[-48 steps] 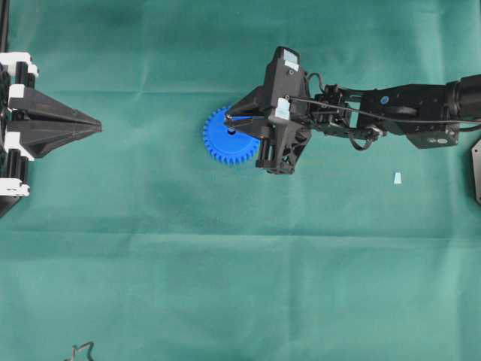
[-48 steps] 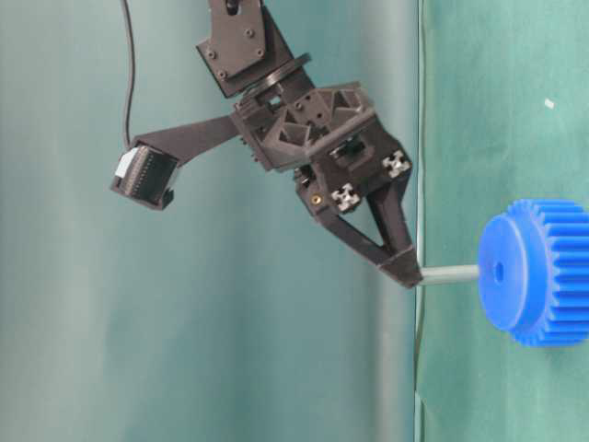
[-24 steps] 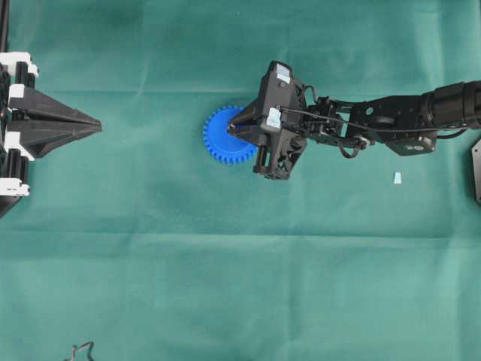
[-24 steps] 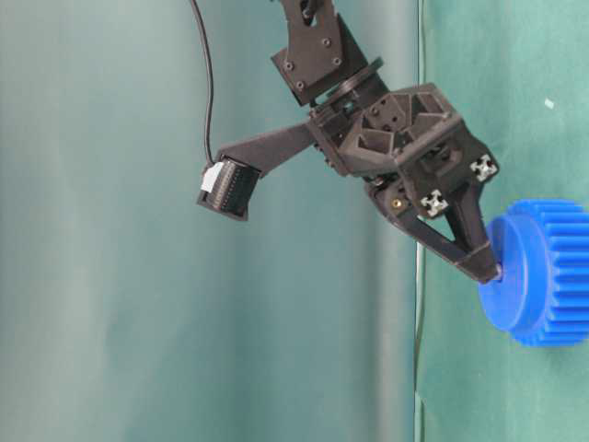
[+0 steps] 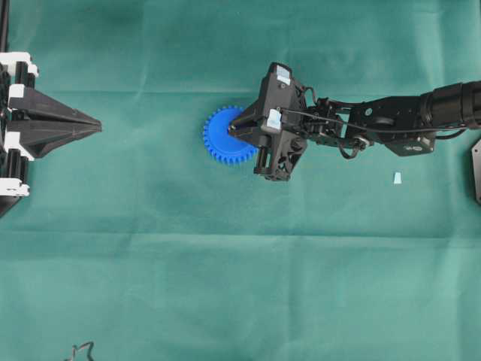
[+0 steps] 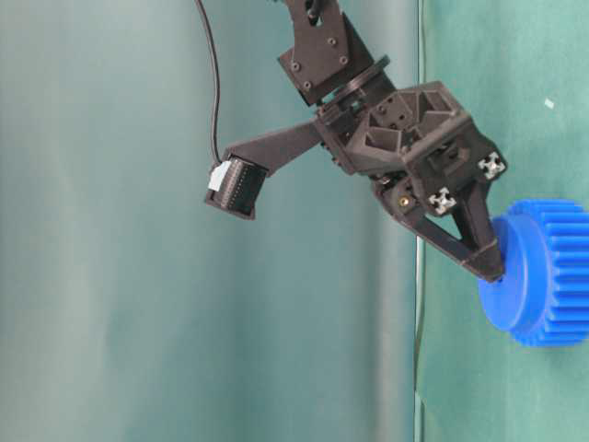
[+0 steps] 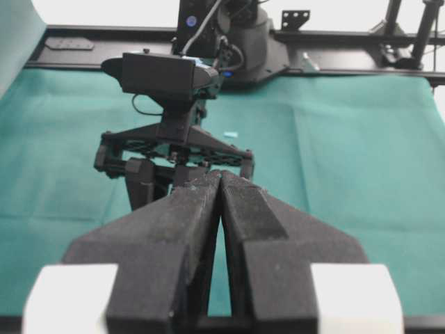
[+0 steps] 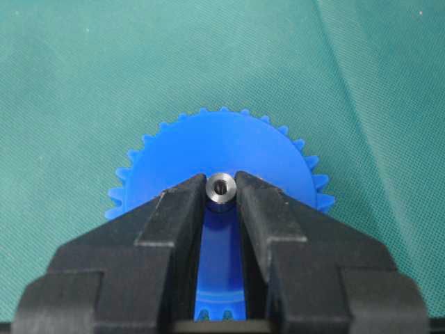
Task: Insert the shaft into the center hole of the gear.
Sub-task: 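Push the shaft down into the gear's center hole, then open the right gripper and raise it off the shaft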
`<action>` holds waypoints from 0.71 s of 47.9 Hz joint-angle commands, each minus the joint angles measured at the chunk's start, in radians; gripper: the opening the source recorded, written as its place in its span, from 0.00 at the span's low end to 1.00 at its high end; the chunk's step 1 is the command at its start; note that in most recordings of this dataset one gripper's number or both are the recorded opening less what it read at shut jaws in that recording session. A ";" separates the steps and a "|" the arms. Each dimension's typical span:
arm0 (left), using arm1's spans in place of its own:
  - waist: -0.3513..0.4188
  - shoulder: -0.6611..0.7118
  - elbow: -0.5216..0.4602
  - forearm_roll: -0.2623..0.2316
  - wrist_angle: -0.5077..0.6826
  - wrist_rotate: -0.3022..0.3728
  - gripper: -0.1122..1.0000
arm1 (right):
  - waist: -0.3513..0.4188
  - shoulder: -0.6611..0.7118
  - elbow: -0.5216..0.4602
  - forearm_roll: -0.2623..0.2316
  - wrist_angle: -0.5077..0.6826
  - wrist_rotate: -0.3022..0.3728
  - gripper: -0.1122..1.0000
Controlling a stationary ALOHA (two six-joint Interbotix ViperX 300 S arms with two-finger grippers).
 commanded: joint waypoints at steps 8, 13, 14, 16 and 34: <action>0.003 0.003 -0.026 0.002 -0.011 0.000 0.10 | 0.005 -0.028 -0.014 0.002 0.012 0.000 0.25; 0.003 0.005 -0.026 0.002 -0.011 0.000 0.10 | 0.005 -0.038 -0.014 0.003 0.015 0.002 0.26; 0.003 0.003 -0.026 0.002 -0.011 0.000 0.10 | 0.005 -0.040 -0.014 0.003 0.018 0.003 0.27; 0.003 0.003 -0.026 0.002 -0.011 0.000 0.10 | 0.005 -0.043 -0.015 0.003 0.026 0.003 0.36; 0.003 0.003 -0.026 0.002 -0.011 0.000 0.10 | 0.003 -0.227 -0.014 -0.021 0.104 -0.012 0.93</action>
